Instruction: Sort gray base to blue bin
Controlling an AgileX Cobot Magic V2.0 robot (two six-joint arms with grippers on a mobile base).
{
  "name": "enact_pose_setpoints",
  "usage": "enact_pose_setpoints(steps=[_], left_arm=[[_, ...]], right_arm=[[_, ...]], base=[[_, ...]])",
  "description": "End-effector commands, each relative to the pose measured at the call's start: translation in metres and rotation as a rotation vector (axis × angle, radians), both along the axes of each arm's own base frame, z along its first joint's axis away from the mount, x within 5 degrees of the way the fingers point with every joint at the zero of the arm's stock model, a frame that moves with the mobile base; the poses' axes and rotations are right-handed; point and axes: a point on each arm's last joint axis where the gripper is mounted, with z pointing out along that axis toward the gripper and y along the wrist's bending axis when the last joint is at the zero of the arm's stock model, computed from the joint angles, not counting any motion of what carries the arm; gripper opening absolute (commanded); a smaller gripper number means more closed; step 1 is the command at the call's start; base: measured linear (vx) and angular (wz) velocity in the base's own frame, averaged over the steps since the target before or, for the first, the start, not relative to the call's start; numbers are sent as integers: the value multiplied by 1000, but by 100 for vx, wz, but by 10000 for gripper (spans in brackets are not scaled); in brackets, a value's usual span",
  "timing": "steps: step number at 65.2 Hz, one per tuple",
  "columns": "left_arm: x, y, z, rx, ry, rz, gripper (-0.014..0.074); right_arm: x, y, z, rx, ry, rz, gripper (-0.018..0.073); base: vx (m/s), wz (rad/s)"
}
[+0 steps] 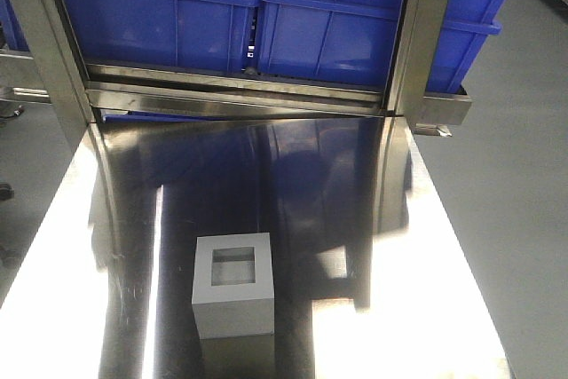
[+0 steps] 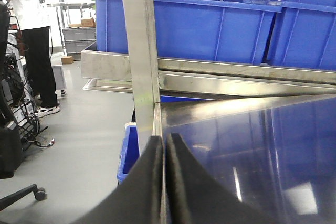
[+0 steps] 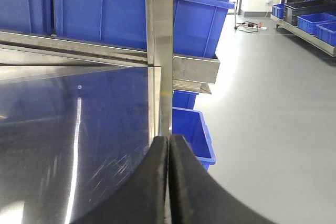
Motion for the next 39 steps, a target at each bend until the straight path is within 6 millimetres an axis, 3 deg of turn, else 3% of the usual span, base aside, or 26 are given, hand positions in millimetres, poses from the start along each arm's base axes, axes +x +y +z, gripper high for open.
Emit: enact_pose_setpoints(steps=[1,20,30,39], left_arm=[[0,0,-2,-11,-59,-3,-6],[0,0,2,-10,-105,-3,-6],[-5,0,28,-6,-223,-7,-6],[-3,0,46,-5,-208,-7,-6]], right_arm=[[0,0,2,-11,-72,0,-9],[0,0,2,-11,-72,0,-9],[0,0,2,-11,-72,0,-9],[0,0,2,-11,-72,0,-9]], base=[[0,0],[0,0],[0,0],[0,0]])
